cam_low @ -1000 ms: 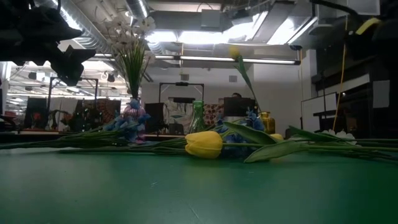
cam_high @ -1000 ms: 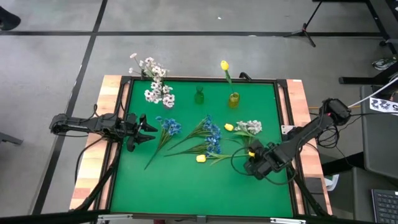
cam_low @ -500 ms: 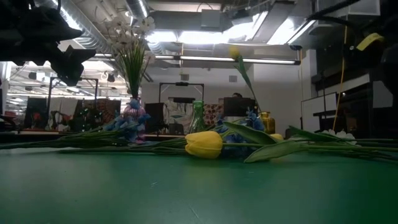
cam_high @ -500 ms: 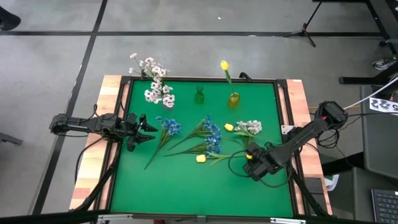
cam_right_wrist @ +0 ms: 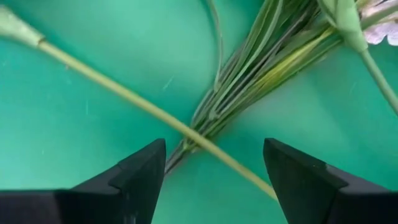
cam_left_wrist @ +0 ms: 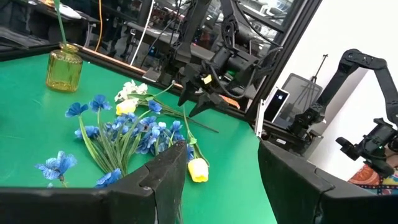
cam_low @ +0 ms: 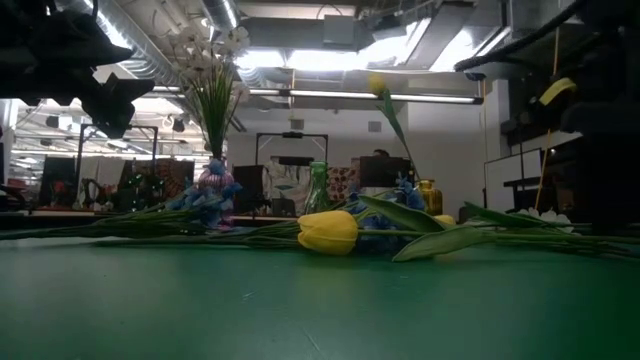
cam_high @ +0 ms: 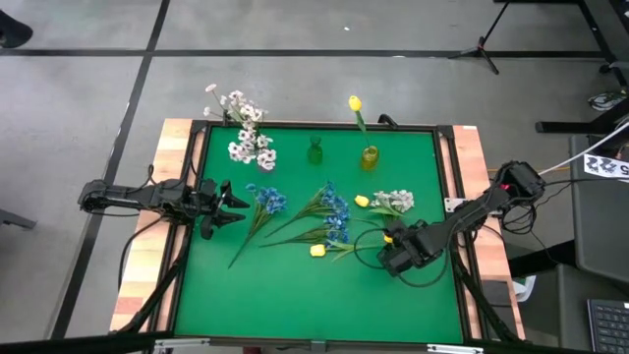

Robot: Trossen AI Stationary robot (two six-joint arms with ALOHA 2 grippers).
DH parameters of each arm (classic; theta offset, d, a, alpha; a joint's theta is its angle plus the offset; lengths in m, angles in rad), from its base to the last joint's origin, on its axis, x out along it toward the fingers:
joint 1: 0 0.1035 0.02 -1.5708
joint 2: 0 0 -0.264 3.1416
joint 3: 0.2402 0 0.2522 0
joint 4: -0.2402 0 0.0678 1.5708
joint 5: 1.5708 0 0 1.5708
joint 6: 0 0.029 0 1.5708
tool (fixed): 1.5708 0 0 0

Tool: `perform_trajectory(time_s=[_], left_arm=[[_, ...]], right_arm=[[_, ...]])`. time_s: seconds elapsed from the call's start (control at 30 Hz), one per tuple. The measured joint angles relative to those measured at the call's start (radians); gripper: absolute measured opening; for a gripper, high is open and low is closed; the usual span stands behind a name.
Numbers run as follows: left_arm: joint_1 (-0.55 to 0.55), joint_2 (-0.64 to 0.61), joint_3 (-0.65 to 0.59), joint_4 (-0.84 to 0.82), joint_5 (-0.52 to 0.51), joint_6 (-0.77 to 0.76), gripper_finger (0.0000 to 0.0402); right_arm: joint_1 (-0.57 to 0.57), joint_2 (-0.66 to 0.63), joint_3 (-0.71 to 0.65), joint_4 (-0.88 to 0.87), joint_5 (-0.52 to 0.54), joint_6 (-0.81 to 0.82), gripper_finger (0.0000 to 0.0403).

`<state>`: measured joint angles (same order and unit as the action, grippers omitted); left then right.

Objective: Sort flowers into vase by color
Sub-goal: Put the white flower into the violet vase

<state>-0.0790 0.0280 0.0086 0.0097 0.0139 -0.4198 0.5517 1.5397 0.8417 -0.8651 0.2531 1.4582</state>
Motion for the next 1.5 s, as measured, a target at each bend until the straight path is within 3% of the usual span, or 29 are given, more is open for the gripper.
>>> perform_trajectory(time_s=[0.43, 0.83, 1.13, 1.5], left_arm=[[0.0, 0.0, 0.0, 0.0, 0.0, 0.027, 0.0194], [0.0, 0.0, 0.0, 0.0, 0.0, 0.027, 0.0194], [0.001, 0.0, 0.0, 0.0, 0.0, 0.033, 0.0194], [0.001, 0.0, 0.0, -0.003, -0.019, 0.038, 0.0194]], right_arm=[[-0.002, 0.054, 0.0, 0.026, -0.02, -0.017, 0.0257], [-0.003, 0.054, 0.011, -0.112, -0.018, -0.045, 0.0257], [-0.003, 0.053, 0.011, -0.266, 0.024, 0.037, 0.0257], [-0.003, -0.021, 0.011, -0.281, 0.19, 0.065, 0.0257]])
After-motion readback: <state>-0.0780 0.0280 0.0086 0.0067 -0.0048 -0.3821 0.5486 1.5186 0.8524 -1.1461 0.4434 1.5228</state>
